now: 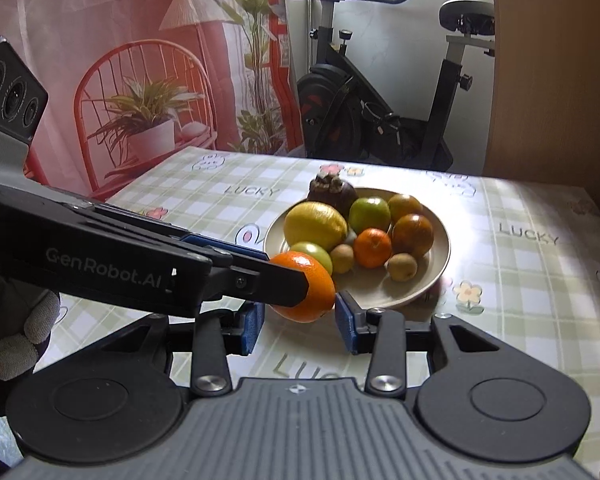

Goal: Organize fruits

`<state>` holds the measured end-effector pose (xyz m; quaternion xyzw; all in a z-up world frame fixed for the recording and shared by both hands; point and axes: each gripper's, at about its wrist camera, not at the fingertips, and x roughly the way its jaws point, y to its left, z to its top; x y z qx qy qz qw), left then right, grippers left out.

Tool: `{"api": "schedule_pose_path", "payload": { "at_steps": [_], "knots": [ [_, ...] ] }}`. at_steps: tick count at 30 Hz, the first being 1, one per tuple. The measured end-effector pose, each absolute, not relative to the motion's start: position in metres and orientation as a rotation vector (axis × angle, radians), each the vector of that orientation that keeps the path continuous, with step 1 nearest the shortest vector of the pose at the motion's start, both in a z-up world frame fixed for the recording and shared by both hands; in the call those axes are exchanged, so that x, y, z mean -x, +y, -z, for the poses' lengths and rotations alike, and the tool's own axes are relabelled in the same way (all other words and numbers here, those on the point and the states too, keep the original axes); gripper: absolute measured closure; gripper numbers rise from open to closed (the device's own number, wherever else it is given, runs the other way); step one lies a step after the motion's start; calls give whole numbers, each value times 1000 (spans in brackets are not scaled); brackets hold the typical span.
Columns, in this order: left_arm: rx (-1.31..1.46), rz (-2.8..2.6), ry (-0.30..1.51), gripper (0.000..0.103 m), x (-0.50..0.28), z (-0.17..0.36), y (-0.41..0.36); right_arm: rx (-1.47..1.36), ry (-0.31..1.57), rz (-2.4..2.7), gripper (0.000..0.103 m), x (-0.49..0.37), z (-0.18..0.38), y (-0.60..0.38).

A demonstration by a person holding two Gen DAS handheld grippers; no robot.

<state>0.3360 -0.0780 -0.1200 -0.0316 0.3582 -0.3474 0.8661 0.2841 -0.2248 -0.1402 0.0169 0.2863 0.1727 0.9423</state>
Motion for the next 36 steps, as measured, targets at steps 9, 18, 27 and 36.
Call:
{"api": "schedule_pose_path", "payload": {
  "at_steps": [9,18,27,36],
  "knots": [
    [73,716,865,68,-376,146,-97,-31,609,-339,62,-327,153,-239],
    [27,701,929,68,-396,172,-113,-89,686,-328,62,-350,188,-251],
    [18,681,947,68,-402,181,-113,-104,694,-332,62,-356,195,-255],
    [12,668,920,67,-393,172,-108,-95,707,-317,61,-355,192,-249]
  ]
}}
